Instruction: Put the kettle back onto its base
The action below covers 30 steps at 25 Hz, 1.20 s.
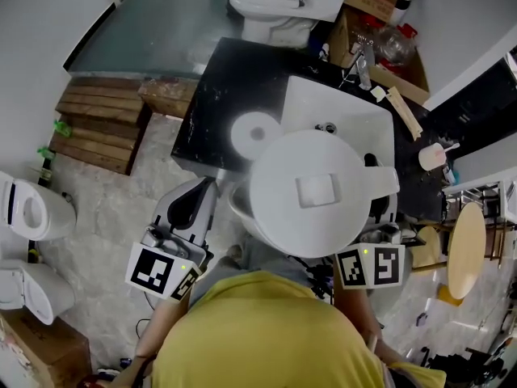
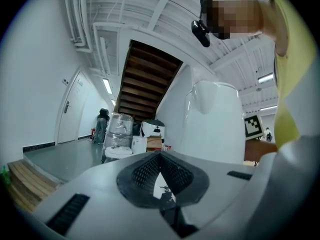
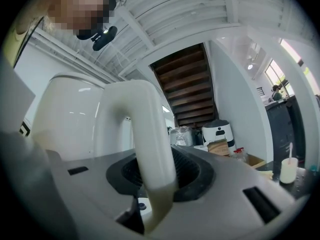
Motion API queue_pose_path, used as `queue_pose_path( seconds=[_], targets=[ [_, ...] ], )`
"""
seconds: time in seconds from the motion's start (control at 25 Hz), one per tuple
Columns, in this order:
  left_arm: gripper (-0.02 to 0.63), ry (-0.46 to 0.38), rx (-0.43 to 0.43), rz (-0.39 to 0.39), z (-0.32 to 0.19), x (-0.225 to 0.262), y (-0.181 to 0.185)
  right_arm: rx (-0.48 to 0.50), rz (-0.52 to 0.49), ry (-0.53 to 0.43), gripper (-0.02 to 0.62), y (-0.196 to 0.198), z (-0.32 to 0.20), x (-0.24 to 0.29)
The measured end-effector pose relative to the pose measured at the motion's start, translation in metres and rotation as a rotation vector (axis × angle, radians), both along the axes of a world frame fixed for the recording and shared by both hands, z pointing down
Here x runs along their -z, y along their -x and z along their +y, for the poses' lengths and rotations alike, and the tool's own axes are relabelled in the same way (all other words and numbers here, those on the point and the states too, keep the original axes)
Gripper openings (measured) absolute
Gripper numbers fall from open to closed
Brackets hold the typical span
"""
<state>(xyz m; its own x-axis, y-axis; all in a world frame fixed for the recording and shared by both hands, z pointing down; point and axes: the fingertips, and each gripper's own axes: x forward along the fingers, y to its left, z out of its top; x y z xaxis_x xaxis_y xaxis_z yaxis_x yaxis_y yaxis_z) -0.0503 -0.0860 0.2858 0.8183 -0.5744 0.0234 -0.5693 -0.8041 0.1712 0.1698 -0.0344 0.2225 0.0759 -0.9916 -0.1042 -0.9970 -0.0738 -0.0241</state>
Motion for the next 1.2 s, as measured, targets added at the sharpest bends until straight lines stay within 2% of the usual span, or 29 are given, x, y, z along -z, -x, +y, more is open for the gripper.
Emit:
queue_pose_path(
  seconds=[0.68, 1.0, 1.2],
  targets=[
    [0.002, -0.023, 0.050, -0.013, -0.095, 0.001, -0.046, 0.091, -0.004, -0.020, 0.123, -0.040, -0.116, -0.006],
    [0.002, -0.026, 0.089, -0.024, -0.113, 0.000, -0.054, 0.134, -0.011, -0.020, 0.123, -0.051, -0.145, -0.014],
    [0.002, -0.023, 0.063, -0.029, -0.118, 0.001, -0.060, 0.133, 0.004, -0.017, 0.123, -0.052, -0.157, -0.018]
  ],
)
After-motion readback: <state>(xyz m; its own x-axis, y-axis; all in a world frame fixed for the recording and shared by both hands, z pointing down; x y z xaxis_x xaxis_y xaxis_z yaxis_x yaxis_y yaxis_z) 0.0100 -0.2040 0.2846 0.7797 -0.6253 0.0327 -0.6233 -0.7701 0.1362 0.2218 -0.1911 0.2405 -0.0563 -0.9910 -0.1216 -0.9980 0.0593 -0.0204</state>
